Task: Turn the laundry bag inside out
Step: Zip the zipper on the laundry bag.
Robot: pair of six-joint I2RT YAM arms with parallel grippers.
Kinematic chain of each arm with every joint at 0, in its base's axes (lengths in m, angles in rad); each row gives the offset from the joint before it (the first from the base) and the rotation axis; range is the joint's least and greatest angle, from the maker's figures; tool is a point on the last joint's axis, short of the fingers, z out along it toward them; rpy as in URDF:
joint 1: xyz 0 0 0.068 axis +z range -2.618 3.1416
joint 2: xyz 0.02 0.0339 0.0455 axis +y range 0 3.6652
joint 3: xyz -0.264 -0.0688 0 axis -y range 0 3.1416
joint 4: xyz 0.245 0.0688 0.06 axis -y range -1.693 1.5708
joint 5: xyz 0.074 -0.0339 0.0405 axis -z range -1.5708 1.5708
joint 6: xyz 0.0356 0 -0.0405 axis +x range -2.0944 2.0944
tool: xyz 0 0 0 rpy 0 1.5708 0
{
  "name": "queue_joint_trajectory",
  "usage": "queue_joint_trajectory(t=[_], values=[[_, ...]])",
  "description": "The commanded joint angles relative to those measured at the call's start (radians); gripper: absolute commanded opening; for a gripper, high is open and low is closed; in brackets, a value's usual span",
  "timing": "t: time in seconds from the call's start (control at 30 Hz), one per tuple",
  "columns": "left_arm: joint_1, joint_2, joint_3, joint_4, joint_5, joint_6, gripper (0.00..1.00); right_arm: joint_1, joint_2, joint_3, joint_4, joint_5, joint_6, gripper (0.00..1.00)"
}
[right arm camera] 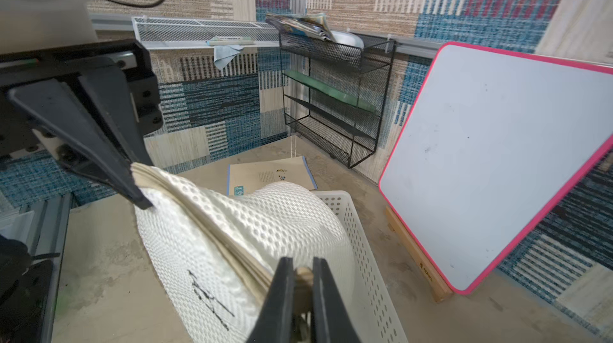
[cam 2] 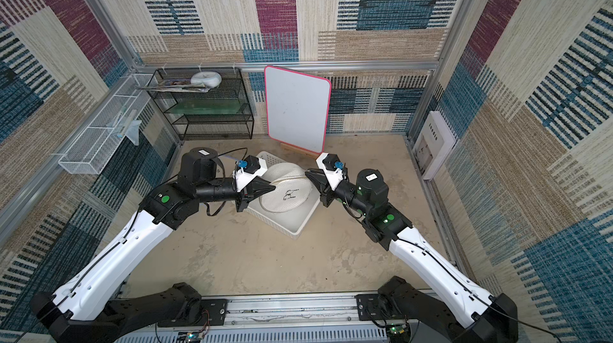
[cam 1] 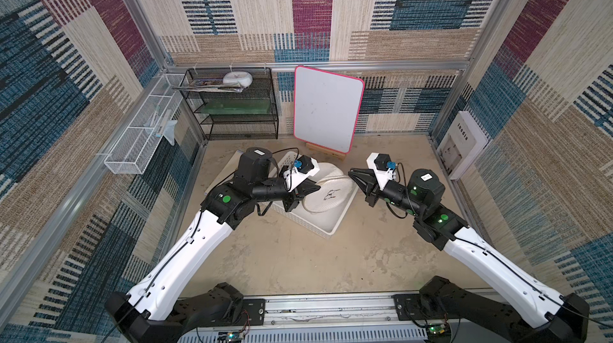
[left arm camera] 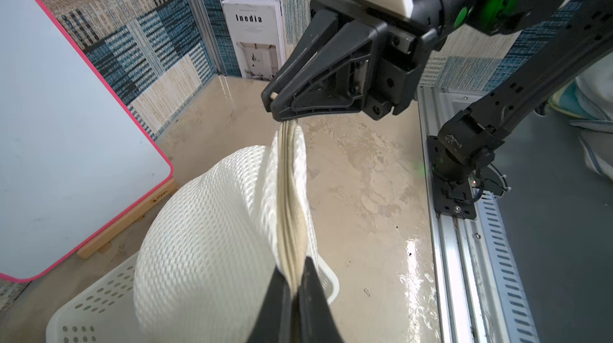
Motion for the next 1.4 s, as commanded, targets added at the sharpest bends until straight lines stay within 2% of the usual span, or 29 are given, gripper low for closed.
queue_joint_trajectory(t=[0.0,0.2,0.33,0.5,0.53,0.6,0.63,0.67,0.77,0.87,1.0,1.2,1.37], values=[[0.018,-0.044,-0.024,0.082,0.063,-0.047,0.0,-0.05,-0.021,-0.047,0.001,0.159,0.088,0.0],[0.038,-0.099,-0.052,0.213,0.086,-0.145,0.0,-0.065,-0.051,-0.107,-0.015,0.141,0.101,0.0],[0.041,-0.089,-0.039,0.215,0.065,-0.16,0.0,-0.067,-0.078,-0.122,-0.014,0.115,0.094,0.0],[0.041,-0.043,-0.013,0.158,0.083,-0.155,0.0,-0.067,-0.076,-0.089,-0.007,0.014,0.053,0.0],[0.04,-0.036,-0.011,0.156,0.098,-0.155,0.06,-0.066,-0.067,-0.077,-0.006,-0.013,0.048,0.0],[0.039,-0.022,-0.002,0.132,0.104,-0.152,0.44,-0.066,-0.045,-0.055,-0.006,-0.063,0.032,0.0],[0.039,-0.013,0.009,0.11,0.104,-0.141,0.55,-0.065,-0.033,-0.037,-0.009,-0.092,0.022,0.0],[0.039,-0.005,0.016,0.089,0.104,-0.129,0.64,-0.067,-0.023,-0.02,-0.013,-0.123,0.01,0.0],[0.036,0.01,0.039,0.038,0.119,-0.095,0.73,-0.065,0.013,0.029,-0.027,-0.22,-0.029,0.0],[0.025,0.031,0.055,0.009,0.134,-0.086,0.75,-0.063,0.052,0.078,-0.052,-0.298,-0.046,0.0],[0.007,0.07,0.067,-0.012,0.138,-0.097,0.76,-0.051,0.092,0.121,-0.069,-0.337,-0.057,0.0],[0.003,0.148,0.083,0.025,0.151,-0.232,0.76,-0.014,0.134,0.137,-0.012,-0.258,-0.014,0.0],[-0.014,0.167,0.089,0.031,0.153,-0.262,0.76,0.031,0.173,0.155,0.051,-0.18,0.035,0.0]])
